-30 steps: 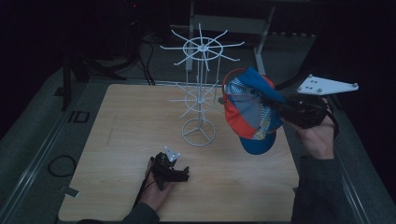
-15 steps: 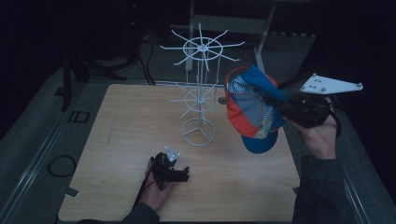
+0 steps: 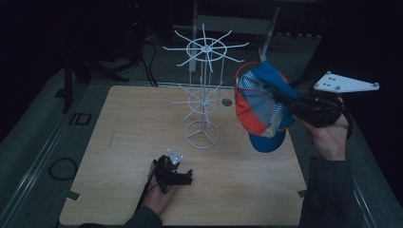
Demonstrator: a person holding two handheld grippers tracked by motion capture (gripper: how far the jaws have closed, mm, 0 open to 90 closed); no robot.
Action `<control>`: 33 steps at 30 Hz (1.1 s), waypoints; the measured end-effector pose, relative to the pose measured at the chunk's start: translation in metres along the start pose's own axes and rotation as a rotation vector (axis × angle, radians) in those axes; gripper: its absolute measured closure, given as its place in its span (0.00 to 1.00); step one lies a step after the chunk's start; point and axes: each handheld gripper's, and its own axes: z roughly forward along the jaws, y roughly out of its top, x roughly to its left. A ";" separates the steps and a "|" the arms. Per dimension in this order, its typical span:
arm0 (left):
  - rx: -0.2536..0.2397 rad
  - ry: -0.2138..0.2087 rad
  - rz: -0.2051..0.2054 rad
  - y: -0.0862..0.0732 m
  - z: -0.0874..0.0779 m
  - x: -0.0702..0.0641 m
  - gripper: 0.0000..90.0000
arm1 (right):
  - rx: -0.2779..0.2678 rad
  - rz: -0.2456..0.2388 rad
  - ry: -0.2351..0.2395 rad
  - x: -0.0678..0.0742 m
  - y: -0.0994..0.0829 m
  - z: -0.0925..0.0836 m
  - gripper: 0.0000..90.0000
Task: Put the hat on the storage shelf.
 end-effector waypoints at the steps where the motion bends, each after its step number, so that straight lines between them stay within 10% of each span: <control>1: 0.000 0.000 0.000 0.000 0.000 0.000 0.02 | -0.004 0.000 -0.002 0.000 0.001 -0.001 0.98; 17: 0.000 0.000 0.000 0.000 0.000 0.000 0.02 | -0.065 -0.011 0.020 0.003 0.013 -0.001 0.98; 33: 0.000 0.000 0.000 0.000 0.000 0.000 0.02 | -0.018 0.017 0.053 0.004 0.009 0.041 0.98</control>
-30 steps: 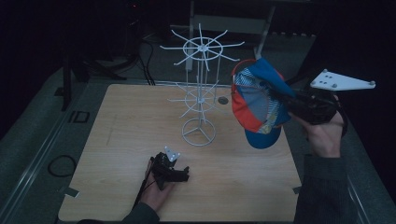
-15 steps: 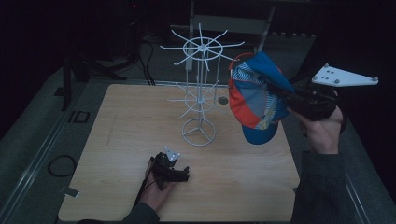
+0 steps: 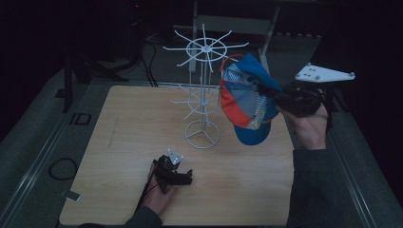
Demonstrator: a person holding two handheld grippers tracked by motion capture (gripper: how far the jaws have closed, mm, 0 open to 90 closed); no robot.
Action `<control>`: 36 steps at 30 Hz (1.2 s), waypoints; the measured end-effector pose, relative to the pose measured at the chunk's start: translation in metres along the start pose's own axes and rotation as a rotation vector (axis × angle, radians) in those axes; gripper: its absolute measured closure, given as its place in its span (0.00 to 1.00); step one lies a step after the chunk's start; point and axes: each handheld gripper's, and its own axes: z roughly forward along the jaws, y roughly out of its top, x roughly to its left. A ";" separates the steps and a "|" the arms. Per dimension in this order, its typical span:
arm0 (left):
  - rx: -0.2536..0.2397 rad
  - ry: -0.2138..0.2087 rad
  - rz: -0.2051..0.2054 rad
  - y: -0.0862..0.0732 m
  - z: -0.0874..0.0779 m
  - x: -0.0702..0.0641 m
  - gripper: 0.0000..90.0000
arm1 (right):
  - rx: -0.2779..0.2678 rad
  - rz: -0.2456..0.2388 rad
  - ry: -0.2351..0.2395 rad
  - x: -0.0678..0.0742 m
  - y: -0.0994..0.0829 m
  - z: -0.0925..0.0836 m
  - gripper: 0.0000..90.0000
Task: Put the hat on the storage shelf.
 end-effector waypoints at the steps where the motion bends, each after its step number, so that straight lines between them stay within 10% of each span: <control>1: 0.000 0.000 -0.001 0.000 0.000 0.000 0.02 | 0.011 -0.001 -0.002 0.001 -0.001 0.003 0.97; 11: 0.004 -0.004 0.001 0.000 0.000 0.000 0.02 | 0.098 -0.036 -0.045 0.007 -0.013 0.016 0.77; 24: 0.001 -0.004 -0.002 0.000 0.000 0.000 0.02 | 0.176 -0.028 -0.103 0.013 -0.032 0.025 0.23; 36: 0.002 -0.004 -0.002 0.000 0.000 0.000 0.02 | 0.220 0.043 -0.110 0.009 -0.055 0.034 0.17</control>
